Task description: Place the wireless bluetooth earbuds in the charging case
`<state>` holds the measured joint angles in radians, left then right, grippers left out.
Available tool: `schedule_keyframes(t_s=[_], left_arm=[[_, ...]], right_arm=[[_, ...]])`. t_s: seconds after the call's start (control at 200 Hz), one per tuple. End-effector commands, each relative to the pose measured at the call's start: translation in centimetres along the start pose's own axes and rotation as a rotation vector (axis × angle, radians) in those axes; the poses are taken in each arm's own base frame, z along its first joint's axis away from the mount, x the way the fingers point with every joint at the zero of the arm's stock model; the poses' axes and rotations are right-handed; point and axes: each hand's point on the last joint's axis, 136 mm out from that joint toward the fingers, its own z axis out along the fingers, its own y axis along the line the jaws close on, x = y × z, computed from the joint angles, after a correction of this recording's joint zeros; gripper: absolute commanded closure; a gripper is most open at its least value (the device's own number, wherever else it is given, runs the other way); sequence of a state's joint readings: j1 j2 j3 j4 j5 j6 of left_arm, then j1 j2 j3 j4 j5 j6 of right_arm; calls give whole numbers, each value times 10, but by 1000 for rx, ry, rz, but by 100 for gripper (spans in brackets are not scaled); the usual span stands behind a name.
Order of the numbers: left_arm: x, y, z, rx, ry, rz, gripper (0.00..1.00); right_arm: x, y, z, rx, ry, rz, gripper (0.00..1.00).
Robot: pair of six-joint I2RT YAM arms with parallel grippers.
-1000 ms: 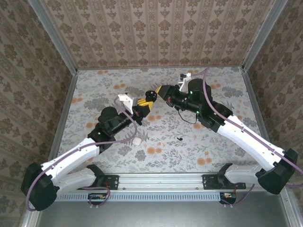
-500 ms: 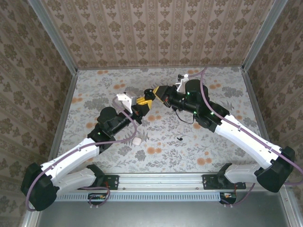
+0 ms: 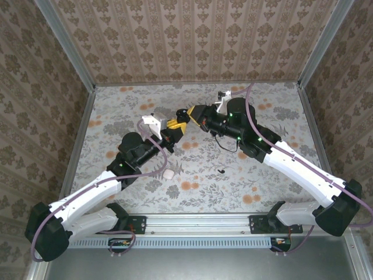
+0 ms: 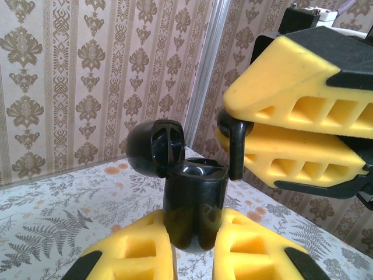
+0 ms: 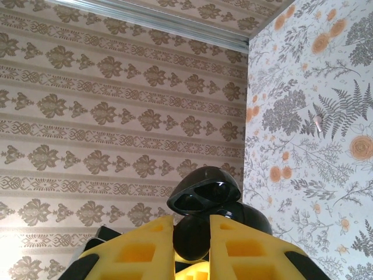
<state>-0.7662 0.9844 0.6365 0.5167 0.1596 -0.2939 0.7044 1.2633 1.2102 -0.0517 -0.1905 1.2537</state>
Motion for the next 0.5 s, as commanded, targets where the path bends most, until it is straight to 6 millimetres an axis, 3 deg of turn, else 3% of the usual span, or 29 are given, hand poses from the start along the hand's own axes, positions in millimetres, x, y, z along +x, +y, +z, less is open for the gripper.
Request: schedule_keyframes(t_s=[0.0,0.275,0.495], left_arm=[[-14,-8,-4,27,-43,16,100],[-12,-8,-3,24,-38,19,100],[-14,-12,-4,47,-43,28,100]], right_arm=[[-5,24,-3,-55,-23,-17,83],[-4,29,-5,-46,-27,-63,83],[-4,21,0,-25,-32,-69,83]])
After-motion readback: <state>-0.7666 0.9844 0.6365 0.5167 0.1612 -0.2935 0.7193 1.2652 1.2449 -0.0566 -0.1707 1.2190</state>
